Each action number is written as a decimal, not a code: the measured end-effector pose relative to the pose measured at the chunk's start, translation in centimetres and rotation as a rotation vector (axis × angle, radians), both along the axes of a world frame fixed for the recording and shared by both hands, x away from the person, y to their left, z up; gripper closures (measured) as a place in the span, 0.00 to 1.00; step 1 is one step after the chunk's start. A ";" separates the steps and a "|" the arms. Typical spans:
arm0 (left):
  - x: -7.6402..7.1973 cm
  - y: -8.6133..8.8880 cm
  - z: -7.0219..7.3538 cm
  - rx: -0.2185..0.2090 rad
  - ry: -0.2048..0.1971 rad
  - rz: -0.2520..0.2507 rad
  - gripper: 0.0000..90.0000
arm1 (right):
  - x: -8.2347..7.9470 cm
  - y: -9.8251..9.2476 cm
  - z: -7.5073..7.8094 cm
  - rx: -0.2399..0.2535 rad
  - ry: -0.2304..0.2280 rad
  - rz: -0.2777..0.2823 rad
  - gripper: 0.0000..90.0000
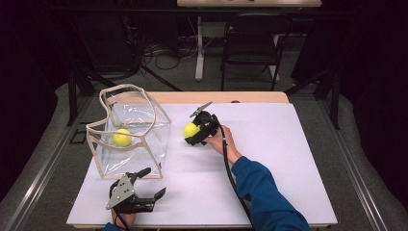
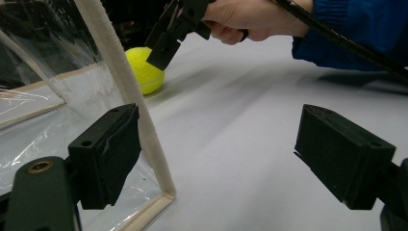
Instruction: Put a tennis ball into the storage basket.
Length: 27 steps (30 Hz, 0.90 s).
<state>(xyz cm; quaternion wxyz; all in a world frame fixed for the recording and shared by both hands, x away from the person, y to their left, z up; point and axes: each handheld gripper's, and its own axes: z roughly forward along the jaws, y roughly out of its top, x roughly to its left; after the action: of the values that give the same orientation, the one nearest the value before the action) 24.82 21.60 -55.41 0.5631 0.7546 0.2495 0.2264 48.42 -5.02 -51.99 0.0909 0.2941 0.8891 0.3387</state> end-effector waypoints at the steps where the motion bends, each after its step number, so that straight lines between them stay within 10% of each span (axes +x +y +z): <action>1: 0.0 0.0 0.0 0.004 -0.001 -0.003 0.18 | 0.1 0.1 -0.1 0.001 0.000 -0.003 0.00; 27: 0.0 0.1 0.0 -0.002 0.004 0.002 0.18 | 1.7 1.5 -2.2 -0.035 0.035 -0.054 0.05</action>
<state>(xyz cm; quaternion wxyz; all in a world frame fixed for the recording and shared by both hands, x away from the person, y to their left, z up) 24.79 21.67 -55.44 0.5631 0.7542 0.2519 0.2251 50.13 -3.56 -54.22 0.0895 0.3224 0.8880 0.3154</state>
